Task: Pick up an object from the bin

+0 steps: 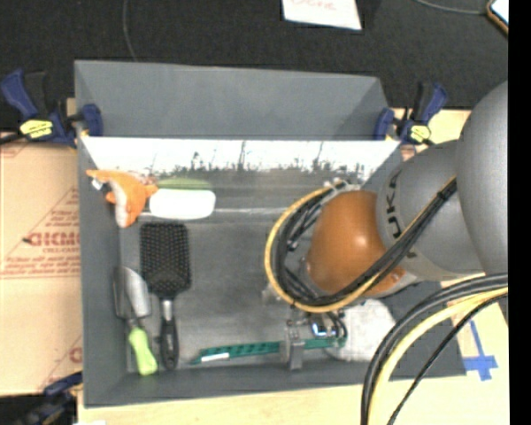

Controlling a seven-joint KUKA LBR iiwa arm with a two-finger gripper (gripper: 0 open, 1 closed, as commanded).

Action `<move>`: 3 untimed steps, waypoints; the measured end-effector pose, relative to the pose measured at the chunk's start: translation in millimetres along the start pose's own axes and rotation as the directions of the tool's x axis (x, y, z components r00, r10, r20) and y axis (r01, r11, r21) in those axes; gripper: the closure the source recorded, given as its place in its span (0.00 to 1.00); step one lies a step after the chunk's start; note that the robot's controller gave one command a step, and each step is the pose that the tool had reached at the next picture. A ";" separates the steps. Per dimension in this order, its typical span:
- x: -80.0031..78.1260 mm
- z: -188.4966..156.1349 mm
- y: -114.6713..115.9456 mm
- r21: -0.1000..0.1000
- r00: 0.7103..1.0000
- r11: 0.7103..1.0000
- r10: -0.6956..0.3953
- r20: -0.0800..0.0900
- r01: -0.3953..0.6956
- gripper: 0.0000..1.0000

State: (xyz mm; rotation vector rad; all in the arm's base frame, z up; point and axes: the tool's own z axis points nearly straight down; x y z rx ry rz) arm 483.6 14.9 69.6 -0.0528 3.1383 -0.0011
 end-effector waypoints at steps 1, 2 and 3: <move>-0.8 -60.1 51.7 0.004 0.996 0.997 -0.083 0.016 0.083 0.00; 11.2 -30.4 -30.8 0.003 0.998 0.998 0.067 0.000 -0.067 0.00; -46.4 -4.5 76.1 0.007 0.949 0.949 -0.314 0.016 0.314 0.00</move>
Offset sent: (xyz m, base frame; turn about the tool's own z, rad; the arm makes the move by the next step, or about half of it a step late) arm -0.0106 -0.0299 0.0304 0.0657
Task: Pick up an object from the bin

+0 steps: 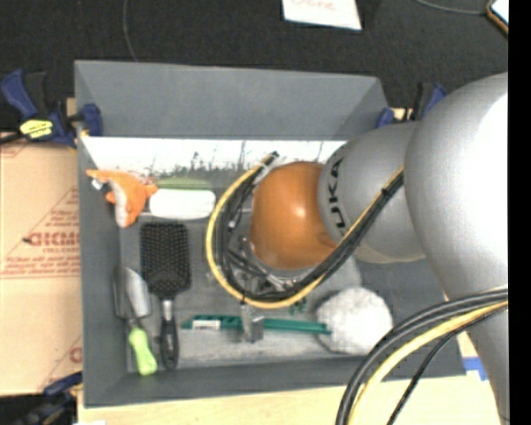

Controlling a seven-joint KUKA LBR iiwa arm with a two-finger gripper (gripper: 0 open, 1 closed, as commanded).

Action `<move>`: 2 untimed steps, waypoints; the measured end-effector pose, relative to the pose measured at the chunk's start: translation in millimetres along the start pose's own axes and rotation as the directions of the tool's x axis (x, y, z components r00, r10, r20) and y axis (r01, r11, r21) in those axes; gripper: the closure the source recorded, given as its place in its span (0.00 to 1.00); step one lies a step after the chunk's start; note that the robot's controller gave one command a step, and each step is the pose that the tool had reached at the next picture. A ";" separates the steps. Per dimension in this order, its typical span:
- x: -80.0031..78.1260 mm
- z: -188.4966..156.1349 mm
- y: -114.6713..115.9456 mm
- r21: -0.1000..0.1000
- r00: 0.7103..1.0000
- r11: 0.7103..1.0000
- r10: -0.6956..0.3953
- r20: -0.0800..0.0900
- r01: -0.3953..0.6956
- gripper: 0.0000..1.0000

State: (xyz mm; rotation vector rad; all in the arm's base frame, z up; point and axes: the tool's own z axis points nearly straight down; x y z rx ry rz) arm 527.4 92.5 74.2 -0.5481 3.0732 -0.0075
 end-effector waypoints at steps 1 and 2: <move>95.0 2.5 -98.9 0.006 0.940 0.940 0.340 -0.012 -0.340 1.00; 94.6 2.5 -98.5 0.006 0.941 0.941 0.339 -0.012 -0.339 1.00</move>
Offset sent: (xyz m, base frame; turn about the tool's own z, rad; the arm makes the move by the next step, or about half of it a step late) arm 0.0000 0.0000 0.0000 0.0000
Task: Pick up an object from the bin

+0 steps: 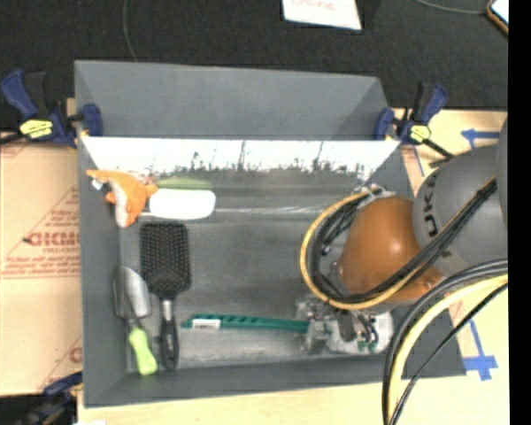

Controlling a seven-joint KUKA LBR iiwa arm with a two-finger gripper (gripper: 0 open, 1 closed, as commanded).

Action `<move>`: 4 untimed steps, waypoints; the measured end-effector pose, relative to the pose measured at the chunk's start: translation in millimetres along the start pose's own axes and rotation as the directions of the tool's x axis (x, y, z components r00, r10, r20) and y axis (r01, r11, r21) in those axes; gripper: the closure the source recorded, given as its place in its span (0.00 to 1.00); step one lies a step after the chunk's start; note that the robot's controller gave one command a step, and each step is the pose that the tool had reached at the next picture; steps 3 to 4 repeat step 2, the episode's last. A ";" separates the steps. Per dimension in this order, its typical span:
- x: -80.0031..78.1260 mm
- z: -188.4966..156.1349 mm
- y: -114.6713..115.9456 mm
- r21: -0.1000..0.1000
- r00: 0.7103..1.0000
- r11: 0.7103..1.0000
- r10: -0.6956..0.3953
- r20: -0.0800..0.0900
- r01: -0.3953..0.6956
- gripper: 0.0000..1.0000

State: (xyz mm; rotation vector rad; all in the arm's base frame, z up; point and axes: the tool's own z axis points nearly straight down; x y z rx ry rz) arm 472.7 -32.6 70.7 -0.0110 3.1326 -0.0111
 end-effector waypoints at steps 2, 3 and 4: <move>-2.8 -130.7 -2.1 0.001 1.000 1.000 0.001 0.008 -0.001 1.00; -2.8 -130.7 -2.1 0.001 1.000 1.000 0.001 0.008 -0.001 1.00; -2.8 -130.7 -2.1 0.001 1.000 1.000 0.001 0.008 -0.001 1.00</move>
Offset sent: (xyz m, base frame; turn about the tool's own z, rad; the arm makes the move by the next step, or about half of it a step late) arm -0.0007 -0.0001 0.1272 -0.0001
